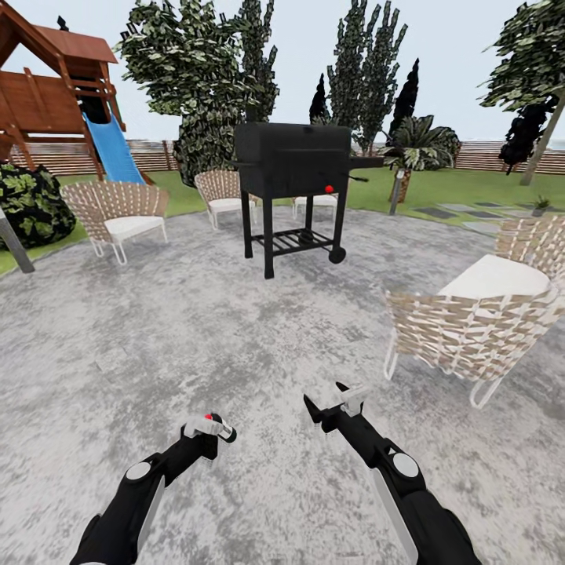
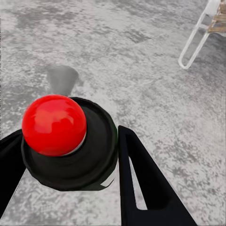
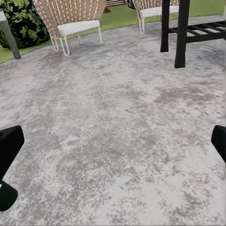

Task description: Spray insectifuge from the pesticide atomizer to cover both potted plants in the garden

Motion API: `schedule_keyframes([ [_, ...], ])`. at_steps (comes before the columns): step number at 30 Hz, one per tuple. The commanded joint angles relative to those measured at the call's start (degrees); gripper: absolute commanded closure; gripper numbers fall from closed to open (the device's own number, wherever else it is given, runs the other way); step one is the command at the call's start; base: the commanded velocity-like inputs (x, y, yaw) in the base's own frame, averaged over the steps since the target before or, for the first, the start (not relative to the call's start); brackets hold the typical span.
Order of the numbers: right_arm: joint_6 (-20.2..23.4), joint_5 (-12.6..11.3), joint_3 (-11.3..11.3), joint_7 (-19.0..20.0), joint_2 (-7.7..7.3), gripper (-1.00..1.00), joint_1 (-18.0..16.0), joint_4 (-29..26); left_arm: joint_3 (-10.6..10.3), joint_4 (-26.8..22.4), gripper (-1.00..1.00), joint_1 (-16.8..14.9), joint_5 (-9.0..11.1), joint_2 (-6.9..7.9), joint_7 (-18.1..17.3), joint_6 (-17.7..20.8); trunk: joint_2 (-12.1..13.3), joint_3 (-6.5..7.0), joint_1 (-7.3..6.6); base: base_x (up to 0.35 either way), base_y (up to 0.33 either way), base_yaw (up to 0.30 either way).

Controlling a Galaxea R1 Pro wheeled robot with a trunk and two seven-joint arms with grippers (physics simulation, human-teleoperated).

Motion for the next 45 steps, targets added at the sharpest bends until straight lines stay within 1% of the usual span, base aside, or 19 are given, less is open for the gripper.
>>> schedule_keyframes([
  [1, -0.08, -0.40, -0.02, 0.23, 0.00, -1.00, -0.03, -0.01, 0.34, -0.07, 1.00, -0.04, -0.40, -0.08, -0.45, 0.08, -0.02, -0.05, 0.02, 0.332, 0.000, 0.000],
  [23, -0.08, -0.41, -0.03, 0.23, 0.00, -1.00, -0.03, 0.02, 0.36, -0.07, 1.00, -0.04, -0.40, -0.05, -0.46, 0.08, -0.02, -0.05, 0.02, 0.332, 0.001, 0.000],
  [45, -0.17, -0.40, -0.04, 0.23, 0.00, -1.00, -0.03, 0.12, 0.35, -0.07, 1.00, -0.04, -0.40, -0.04, -0.45, 0.08, -0.02, -0.05, 0.02, 0.331, 0.080, 0.000],
])
